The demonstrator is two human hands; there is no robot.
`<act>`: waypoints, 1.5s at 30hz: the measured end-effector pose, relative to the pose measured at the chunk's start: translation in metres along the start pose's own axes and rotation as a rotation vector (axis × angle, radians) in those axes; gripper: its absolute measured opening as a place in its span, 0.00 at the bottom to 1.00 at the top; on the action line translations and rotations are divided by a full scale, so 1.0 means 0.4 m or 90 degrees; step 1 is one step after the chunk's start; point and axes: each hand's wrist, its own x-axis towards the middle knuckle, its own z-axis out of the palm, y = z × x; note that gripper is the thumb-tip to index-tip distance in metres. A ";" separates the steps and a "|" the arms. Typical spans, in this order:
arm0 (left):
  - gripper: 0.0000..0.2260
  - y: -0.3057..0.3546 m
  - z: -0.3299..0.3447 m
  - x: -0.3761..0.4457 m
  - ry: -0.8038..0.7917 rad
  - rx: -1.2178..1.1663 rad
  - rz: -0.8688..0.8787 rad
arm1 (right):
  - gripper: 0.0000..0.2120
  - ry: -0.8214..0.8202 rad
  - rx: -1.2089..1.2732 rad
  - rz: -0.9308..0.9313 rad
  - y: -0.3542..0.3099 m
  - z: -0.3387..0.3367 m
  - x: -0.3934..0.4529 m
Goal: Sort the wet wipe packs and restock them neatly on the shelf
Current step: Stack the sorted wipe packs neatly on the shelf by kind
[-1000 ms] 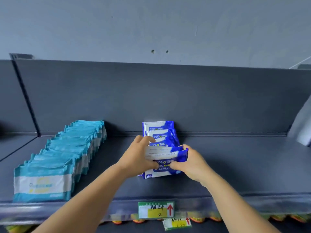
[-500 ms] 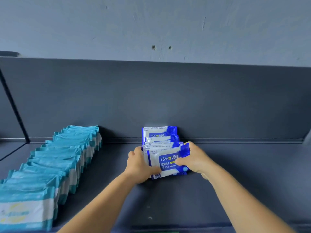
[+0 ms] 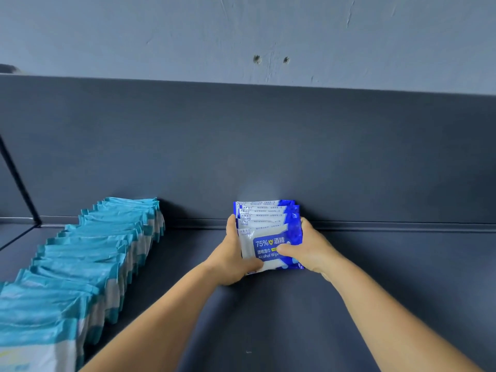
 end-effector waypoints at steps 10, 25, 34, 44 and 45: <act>0.33 0.043 0.019 -0.030 0.050 0.607 0.197 | 0.45 0.072 -0.416 -0.149 -0.035 0.014 -0.071; 0.33 0.075 0.083 -0.067 0.032 0.756 0.146 | 0.36 0.101 -0.424 -0.131 -0.009 0.014 -0.177; 0.29 0.107 0.119 -0.231 -0.032 0.661 0.279 | 0.33 0.170 -0.436 -0.013 0.009 0.001 -0.429; 0.27 0.127 0.219 -0.563 -0.155 0.533 0.491 | 0.33 0.246 -0.434 0.168 0.081 0.057 -0.851; 0.27 0.125 0.239 -0.594 -0.171 0.528 0.513 | 0.33 0.255 -0.436 0.188 0.095 0.064 -0.893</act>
